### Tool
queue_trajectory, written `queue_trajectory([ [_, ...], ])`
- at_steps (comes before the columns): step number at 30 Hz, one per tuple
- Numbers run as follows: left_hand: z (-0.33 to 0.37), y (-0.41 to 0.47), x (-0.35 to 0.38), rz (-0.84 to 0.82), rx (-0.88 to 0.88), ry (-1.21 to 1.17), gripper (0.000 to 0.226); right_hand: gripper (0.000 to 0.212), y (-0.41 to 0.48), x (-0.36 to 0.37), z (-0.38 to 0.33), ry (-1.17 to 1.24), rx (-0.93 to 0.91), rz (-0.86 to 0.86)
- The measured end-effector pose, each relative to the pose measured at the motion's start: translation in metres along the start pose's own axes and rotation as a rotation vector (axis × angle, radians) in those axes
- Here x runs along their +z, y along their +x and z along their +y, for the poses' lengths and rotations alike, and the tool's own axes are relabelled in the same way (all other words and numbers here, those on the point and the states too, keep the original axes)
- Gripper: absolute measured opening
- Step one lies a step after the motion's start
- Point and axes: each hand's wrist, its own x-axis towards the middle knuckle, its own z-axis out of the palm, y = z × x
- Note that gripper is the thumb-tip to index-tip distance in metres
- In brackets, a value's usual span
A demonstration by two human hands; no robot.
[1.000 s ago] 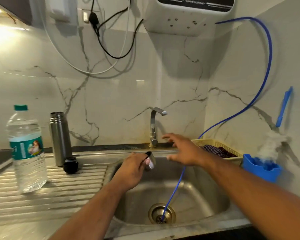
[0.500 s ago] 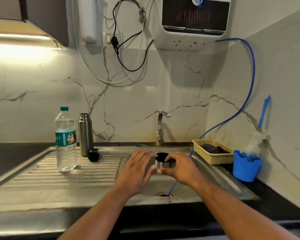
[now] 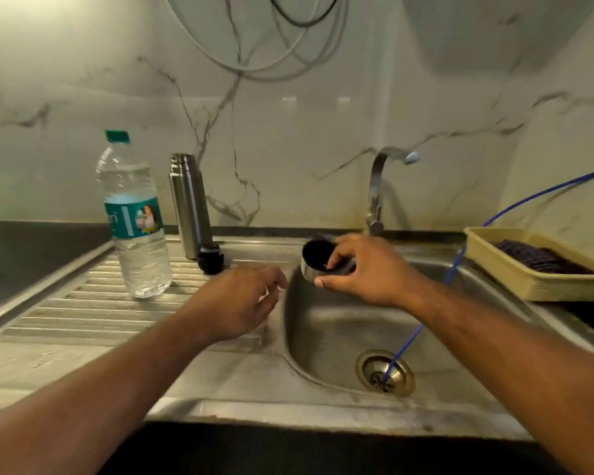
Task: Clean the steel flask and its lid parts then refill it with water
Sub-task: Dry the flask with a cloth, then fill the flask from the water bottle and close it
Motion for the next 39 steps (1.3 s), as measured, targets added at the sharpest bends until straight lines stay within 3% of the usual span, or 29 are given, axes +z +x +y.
queue_trajectory([
  [6, -0.033, -0.007, 0.016, -0.037, -0.137, -0.151, 0.031, 0.02, 0.064, 0.044, 0.007, 0.202, 0.049, -0.135],
  [10, -0.029, -0.013, 0.012, 0.039, -0.271, -0.243, 0.028, 0.023, 0.061, 0.068, -0.011, 0.337, 0.147, -0.115],
  [15, -0.013, -0.032, -0.007, 0.027, -0.495, -0.365, 0.025, 0.025, 0.085, 0.076, -0.043, 0.277, 0.296, -0.253],
  [25, -0.086, -0.097, -0.038, -0.041, -0.524, -0.543, 0.03, 0.024, 0.131, 0.104, -0.087, 0.132, 0.485, -0.42],
  [31, -0.124, -0.131, -0.058, -0.092, -0.615, -0.65, 0.025, 0.059, 0.128, 0.091, -0.11, -0.051, 0.571, -0.422],
  [36, -0.159, -0.129, -0.091, -0.161, -0.611, -0.72, 0.032, 0.042, 0.142, 0.06, -0.149, 0.011, 0.578, -0.34],
  [39, -0.175, -0.126, -0.097, -0.084, -0.654, -0.687, 0.04, 0.033, 0.166, 0.042, -0.167, 0.09, 0.521, -0.328],
])
